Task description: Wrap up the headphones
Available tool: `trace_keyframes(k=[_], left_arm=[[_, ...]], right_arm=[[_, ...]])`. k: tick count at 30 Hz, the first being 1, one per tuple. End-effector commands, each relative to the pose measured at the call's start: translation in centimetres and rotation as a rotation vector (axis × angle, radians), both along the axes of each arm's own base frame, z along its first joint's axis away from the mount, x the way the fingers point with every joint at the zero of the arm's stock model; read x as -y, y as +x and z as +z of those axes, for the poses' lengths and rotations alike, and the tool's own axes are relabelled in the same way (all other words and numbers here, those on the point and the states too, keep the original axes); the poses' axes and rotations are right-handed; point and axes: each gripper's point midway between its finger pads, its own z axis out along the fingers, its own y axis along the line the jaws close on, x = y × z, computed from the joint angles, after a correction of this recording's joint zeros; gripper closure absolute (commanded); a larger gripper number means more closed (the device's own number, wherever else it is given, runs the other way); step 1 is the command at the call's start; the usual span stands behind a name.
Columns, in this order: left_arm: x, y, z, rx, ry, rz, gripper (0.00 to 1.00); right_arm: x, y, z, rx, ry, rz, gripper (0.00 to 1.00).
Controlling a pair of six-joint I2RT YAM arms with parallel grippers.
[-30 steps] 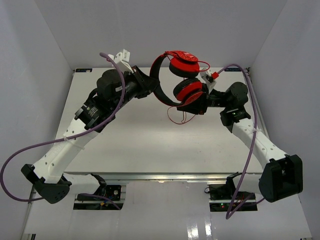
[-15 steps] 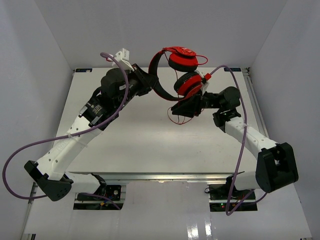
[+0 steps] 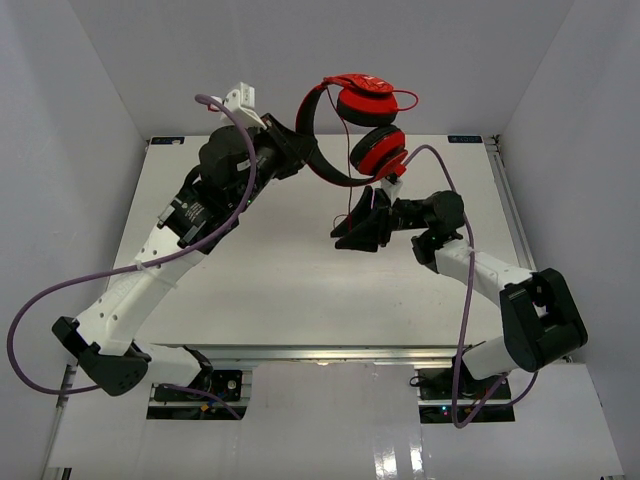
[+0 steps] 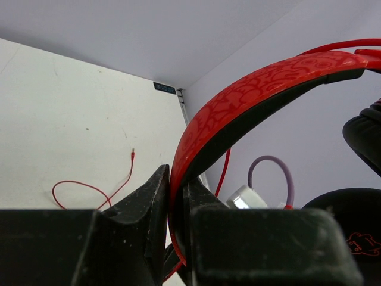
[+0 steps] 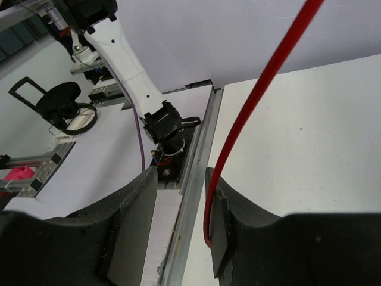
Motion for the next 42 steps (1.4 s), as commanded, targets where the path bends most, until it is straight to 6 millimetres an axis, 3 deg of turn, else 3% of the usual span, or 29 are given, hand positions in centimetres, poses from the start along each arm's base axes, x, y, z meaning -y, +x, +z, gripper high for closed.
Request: trace_keyframes(k=[1, 9, 18, 23, 30, 36, 38, 41, 42], left_arm=[[-1.5, -0.4, 6.4, 0.132, -0.121, 0.051, 1.0], [-2.5, 1.0, 7.8, 0.172, -0.105, 0.143, 1.0], [-4.4, 3.7, 8.9, 0.21, -0.05, 0.279, 1.0], [-6.7, 6.3, 7.4, 0.171, -0.034, 0.36, 1.0], [-9.2, 9.9, 3.2, 0.084, 0.001, 0.438, 1.0], [-8.9, 12.6, -1.4, 0.016, 0.136, 0.453, 1.0], [-8.9, 13.2, -4.7, -0.035, 0.222, 0.459, 1.0], [-9.5, 13.2, -9.7, -0.107, 0.332, 0.468, 1.0], [-9.7, 13.1, -11.5, -0.133, 0.363, 0.467, 1.0]], right_arm=[[-0.1, -2.2, -0.1, 0.11, 0.038, 0.05, 0.56], [0.1, -6.5, -1.3, 0.163, 0.061, 0.135, 0.58], [0.9, -8.0, -2.3, 0.172, 0.029, 0.149, 0.64], [1.0, -7.8, -3.1, 0.184, -0.006, 0.139, 0.71], [-0.2, -4.5, -3.7, 0.184, -0.118, 0.047, 0.85], [0.0, -2.1, -5.3, 0.253, -0.265, -0.057, 0.9], [0.0, -0.9, -3.6, 0.342, -0.31, -0.096, 0.91], [1.4, 2.0, -3.8, 0.516, -0.487, -0.199, 0.92], [1.7, 2.9, -2.8, 0.57, -0.511, -0.229, 0.92]])
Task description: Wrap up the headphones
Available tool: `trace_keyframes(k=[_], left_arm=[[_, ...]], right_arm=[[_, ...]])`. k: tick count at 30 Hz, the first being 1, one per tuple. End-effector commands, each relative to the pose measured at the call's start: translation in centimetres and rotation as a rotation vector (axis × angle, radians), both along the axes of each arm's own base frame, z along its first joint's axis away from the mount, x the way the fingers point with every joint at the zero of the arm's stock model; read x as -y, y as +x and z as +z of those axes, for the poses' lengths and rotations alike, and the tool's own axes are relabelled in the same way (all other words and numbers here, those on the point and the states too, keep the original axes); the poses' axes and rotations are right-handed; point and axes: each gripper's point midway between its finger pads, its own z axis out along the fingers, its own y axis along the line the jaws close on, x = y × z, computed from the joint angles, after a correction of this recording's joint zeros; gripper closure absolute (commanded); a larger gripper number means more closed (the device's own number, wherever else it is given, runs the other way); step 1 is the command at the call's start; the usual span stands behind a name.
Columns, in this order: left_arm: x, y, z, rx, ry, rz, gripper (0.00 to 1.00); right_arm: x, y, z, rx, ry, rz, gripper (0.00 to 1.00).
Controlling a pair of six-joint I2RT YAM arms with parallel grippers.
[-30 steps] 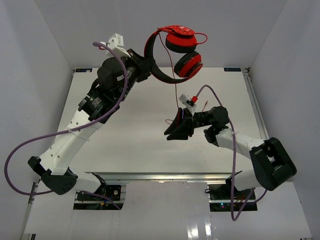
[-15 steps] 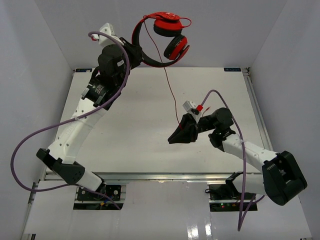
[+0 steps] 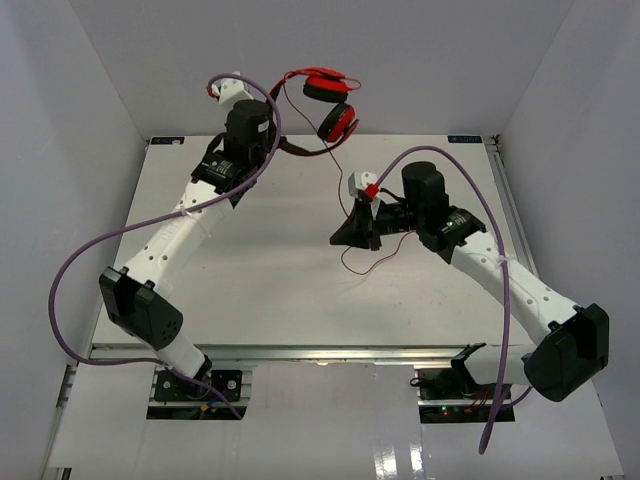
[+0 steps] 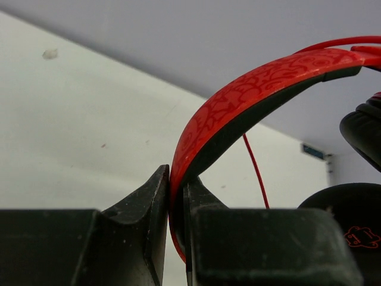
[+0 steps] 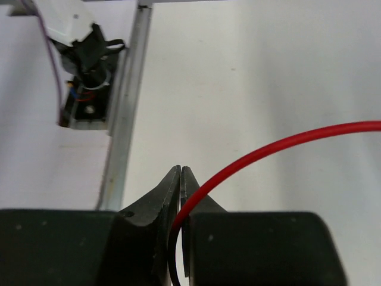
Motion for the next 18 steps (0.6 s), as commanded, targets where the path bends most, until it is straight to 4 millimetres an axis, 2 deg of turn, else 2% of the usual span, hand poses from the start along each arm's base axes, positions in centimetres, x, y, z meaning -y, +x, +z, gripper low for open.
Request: trace_keyframes(k=[1, 3, 5, 9, 12, 14, 17, 18], left_arm=[[-1.2, -0.8, -5.9, -0.1, 0.108, 0.024, 1.0], [-1.4, -1.3, -9.9, -0.168, 0.147, 0.019, 1.0], [-1.5, -1.6, -12.3, -0.208, 0.164, 0.014, 1.0], [-0.7, -1.6, -15.4, -0.271, 0.185, -0.026, 1.0], [0.2, -1.8, -17.3, -0.311, 0.217, -0.083, 1.0], [0.5, -2.3, -18.6, -0.337, 0.258, -0.12, 1.0], [0.4, -3.7, -21.0, -0.381, 0.318, -0.165, 1.0], [0.4, -4.1, -21.1, -0.38, 0.326, -0.179, 1.0]], right_arm=[[2.8, 3.6, 0.4, 0.301, -0.246, -0.124, 0.92], [3.2, 4.4, 0.0, 0.341, -0.29, -0.133, 0.92], [3.3, 4.2, -0.8, 0.346, -0.327, -0.105, 0.92], [3.8, 4.1, -2.2, 0.427, -0.426, -0.05, 0.92], [4.5, 5.3, -2.7, 0.514, -0.536, -0.057, 0.92], [5.3, 6.8, -2.2, 0.598, -0.616, -0.096, 0.92], [5.8, 9.3, 0.7, 0.727, -0.646, -0.199, 0.92], [5.9, 9.9, 1.5, 0.756, -0.645, -0.232, 0.92]])
